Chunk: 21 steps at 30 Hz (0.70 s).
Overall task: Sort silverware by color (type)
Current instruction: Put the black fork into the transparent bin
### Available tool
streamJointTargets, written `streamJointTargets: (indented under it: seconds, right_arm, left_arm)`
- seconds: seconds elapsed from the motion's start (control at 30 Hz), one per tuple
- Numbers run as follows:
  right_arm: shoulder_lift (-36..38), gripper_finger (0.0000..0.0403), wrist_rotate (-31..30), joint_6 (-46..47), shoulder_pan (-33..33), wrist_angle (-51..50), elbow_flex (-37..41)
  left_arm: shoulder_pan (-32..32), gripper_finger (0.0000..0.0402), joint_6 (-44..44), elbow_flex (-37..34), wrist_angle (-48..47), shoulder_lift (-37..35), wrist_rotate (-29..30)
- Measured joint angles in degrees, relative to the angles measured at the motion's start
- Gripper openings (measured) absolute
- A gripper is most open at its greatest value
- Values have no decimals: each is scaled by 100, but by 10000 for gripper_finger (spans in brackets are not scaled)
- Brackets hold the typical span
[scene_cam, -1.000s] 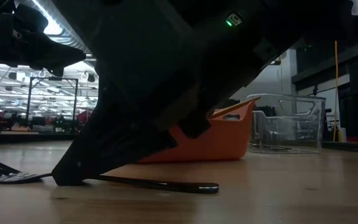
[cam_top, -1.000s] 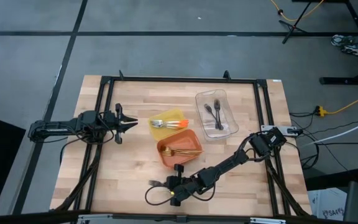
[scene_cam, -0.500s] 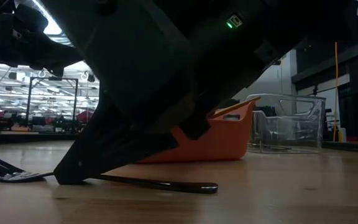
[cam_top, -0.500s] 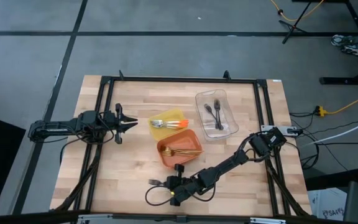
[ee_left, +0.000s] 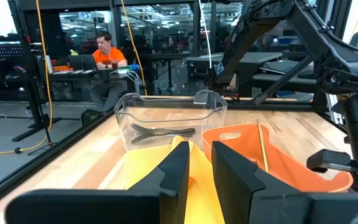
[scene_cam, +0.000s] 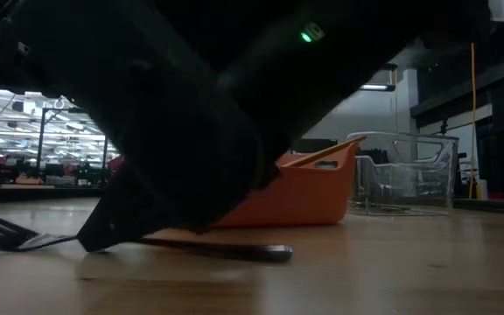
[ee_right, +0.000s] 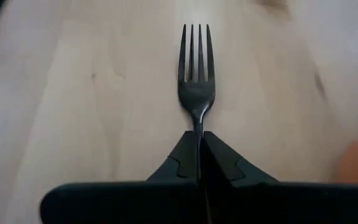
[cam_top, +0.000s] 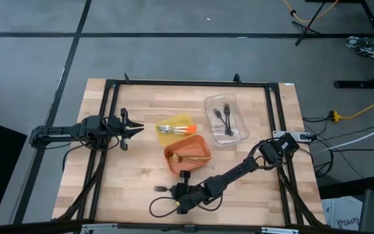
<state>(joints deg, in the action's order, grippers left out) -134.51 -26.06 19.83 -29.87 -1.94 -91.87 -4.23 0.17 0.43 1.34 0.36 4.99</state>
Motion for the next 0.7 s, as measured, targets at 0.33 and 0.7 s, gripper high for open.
streamJointTargets:
  seconds: [0.33, 0.7]
  right_arm:
    - [-2, 1, -52, -913, 78, -1311, -944]
    - [10, 1, -23, -1295, 111, -3221, -2258]
  left_arm:
    - [0, 63, 2, 0, 0, 0, 2]
    - [1, 63, 2, 0, 0, 0, 1]
